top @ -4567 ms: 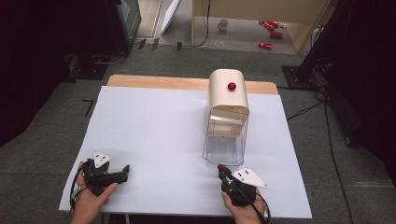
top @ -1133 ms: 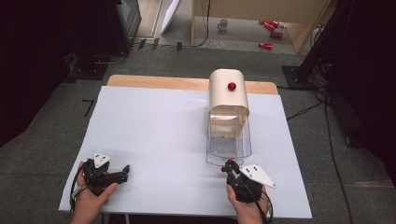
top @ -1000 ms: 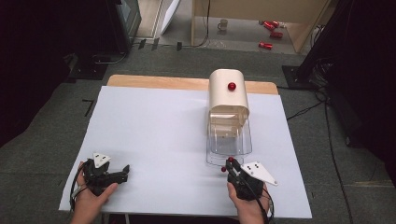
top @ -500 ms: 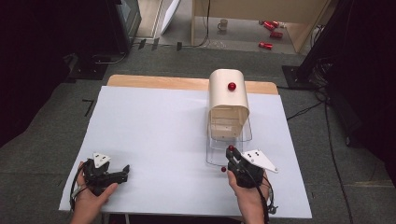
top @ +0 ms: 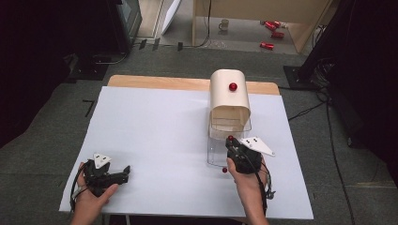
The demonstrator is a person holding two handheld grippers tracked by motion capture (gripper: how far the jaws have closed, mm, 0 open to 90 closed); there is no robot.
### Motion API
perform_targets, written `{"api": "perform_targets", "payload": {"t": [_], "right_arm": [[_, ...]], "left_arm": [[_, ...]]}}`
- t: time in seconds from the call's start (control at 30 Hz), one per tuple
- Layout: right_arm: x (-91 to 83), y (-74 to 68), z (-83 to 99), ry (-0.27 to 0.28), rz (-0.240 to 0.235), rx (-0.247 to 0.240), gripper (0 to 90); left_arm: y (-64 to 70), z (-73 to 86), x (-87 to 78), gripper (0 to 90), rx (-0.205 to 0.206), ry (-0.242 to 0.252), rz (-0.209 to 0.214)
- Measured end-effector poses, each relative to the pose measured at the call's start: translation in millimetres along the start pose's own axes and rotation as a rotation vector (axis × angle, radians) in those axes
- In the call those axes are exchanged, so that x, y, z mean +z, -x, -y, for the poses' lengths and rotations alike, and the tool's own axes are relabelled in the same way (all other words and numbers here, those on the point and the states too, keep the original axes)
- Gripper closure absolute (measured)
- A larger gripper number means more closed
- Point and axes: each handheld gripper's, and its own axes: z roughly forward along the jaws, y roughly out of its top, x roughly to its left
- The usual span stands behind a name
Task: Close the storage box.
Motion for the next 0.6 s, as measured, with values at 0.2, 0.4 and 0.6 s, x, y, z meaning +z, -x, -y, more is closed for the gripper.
{"api": "perform_targets", "payload": {"t": [0.2,0.4,0.6], "right_arm": [[12.1,2.0,-8.0,-0.005,0.007,-0.002,75.5],[21.0,3.1,-13.8,-0.009,0.010,0.000,75.4],[26.0,5.3,-16.8,-0.010,0.012,0.001,75.4]], "left_arm": [[0.0,0.0,0.0,2.0,0.000,0.000,0.000],[0.0,0.0,0.0,2.0,0.000,0.000,0.000],[0.0,0.1,0.0,2.0,0.000,0.001,0.000]]}}
